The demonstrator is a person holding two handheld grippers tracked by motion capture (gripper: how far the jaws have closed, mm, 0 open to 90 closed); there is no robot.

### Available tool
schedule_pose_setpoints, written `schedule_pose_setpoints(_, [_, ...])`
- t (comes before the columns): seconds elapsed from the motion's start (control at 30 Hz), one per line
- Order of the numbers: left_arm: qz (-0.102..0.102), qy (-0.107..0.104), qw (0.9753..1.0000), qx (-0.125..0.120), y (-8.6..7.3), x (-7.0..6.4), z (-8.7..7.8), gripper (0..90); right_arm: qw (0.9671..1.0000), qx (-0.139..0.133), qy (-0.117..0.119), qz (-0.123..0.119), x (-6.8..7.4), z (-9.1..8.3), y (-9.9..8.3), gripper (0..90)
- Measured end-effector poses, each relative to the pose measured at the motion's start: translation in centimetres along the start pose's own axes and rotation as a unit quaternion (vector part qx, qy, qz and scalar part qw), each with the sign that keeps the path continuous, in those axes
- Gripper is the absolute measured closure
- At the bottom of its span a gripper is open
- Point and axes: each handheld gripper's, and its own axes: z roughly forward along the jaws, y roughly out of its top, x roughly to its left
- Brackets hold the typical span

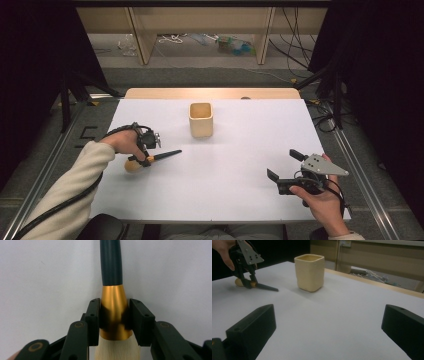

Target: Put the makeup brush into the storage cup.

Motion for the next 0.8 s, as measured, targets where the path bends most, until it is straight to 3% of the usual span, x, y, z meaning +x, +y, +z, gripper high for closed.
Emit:
schedule_pose_setpoints(0.07, [0.011,0.004,0.9999,0.001,0.0,0.1,-0.1,62.4,0.9999,-0.004,-0.004,-0.009,-0.1,0.0,0.0,0.4])
schedule_pose_setpoints(0.23, [0.006,0.002,1.0,-0.004,-0.1,0.1,-0.3,62.4,1.0,-0.004,-0.004,-0.007,-0.1,0.0,0.0,0.4])
schedule_pose_setpoints(0.47, [0.023,0.013,0.9996,-0.007,-0.1,0.0,-0.7,62.5,1.0,-0.004,-0.002,-0.007,-0.1,0.0,0.0,0.4])
schedule_pose_setpoints(0.53, [0.011,0.001,0.9999,-0.006,-0.1,-0.3,-0.8,62.5,0.9999,-0.005,-0.005,-0.012,-0.1,0.1,0.0,0.4])
schedule_pose_setpoints(0.63, [0.011,0.004,0.9999,-0.011,-0.1,-0.4,-0.9,62.5,1.0,-0.003,-0.004,-0.009,-0.1,0.0,0.0,0.5])
schedule_pose_setpoints(0.7, [0.017,0.008,0.9998,-0.011,0.0,-0.4,-1.1,62.5,0.9999,-0.003,-0.005,-0.009,-0.1,0.1,0.0,0.4])
schedule_pose_setpoints(0.73, [0.034,0.022,0.9991,-0.014,0.0,-0.2,-1.2,62.5,1.0,-0.002,-0.004,-0.008,-0.1,0.0,0.0,0.5])
schedule_pose_setpoints(0.8, [0.018,0.007,0.9998,-0.012,0.0,-0.6,-1.3,62.5,1.0,-0.004,-0.003,-0.007,-0.1,0.0,0.0,0.4])
